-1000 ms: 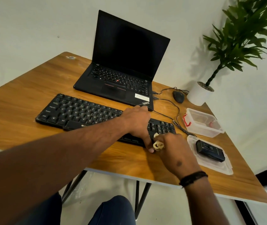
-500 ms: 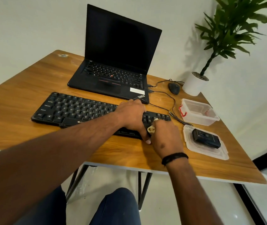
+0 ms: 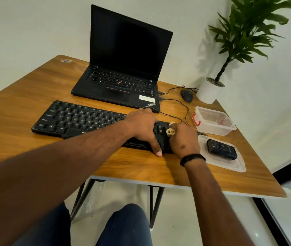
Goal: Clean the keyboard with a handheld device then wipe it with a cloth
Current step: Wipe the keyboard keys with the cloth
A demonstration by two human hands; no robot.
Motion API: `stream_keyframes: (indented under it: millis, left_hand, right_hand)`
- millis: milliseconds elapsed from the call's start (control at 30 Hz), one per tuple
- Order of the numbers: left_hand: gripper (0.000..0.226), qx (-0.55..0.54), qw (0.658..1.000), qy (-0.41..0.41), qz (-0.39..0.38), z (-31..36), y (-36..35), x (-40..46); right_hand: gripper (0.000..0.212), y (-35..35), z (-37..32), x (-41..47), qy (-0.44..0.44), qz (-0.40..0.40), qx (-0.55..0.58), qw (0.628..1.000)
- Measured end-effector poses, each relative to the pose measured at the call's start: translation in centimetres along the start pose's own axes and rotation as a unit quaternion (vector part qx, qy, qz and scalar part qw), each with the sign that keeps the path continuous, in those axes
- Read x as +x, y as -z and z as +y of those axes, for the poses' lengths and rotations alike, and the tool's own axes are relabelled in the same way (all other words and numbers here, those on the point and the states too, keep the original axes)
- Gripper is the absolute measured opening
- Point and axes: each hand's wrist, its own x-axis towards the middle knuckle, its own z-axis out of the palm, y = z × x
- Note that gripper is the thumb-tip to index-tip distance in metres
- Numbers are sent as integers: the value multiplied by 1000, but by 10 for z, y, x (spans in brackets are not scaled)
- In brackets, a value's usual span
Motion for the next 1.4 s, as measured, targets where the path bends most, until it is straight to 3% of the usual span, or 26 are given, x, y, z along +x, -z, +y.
stream_keyframes:
  millis: [200, 300, 367, 467, 600, 733, 800, 900, 1033, 1167, 1267, 1400]
  left_hand:
    - [122, -1, 1000, -4, -2, 1, -1, -2]
    - [127, -12, 1000, 0, -5, 2, 0, -4]
    - [123, -13, 1000, 3, -2, 2, 1, -5]
    - [119, -7, 1000, 5, 3, 3, -1, -5]
    - [119, 2, 1000, 5, 9, 2, -5, -4]
    - [126, 6, 1000, -2, 8, 3, -7, -5]
    - [126, 2, 1000, -4, 7, 1, -7, -7]
    - [123, 2, 1000, -5, 16, 1, -8, -8]
    - [117, 16, 1000, -9, 23, 2, -11, -6]
    - [118, 16, 1000, -20, 16, 1, -10, -7]
    - [127, 17, 999, -34, -12, -3, -4, -10]
    - [111, -13, 999, -42, -18, -29, 1, -19]
  right_hand:
    - [28, 32, 20, -14, 34, -79, 62, 994]
    - [22, 38, 20, 16, -16, -19, 115, 993]
    - [22, 25, 11, 24, -33, 10, 86, 996]
    - [21, 1, -1, 3, -2, -23, -14, 1000]
    - [22, 9, 3, -46, 40, -33, -65, 997]
    - [30, 41, 13, -59, 20, -88, 19, 996]
    - [31, 48, 16, -47, -20, -45, 69, 996]
    - [27, 34, 8, -44, -55, -16, 46, 997]
    - [21, 10, -19, -83, -2, -26, -43, 999]
    - [20, 15, -25, -97, 19, -34, 37, 999]
    - [30, 22, -10, -87, -35, 37, 114, 992]
    - [40, 22, 4, -77, -88, 94, 98, 987]
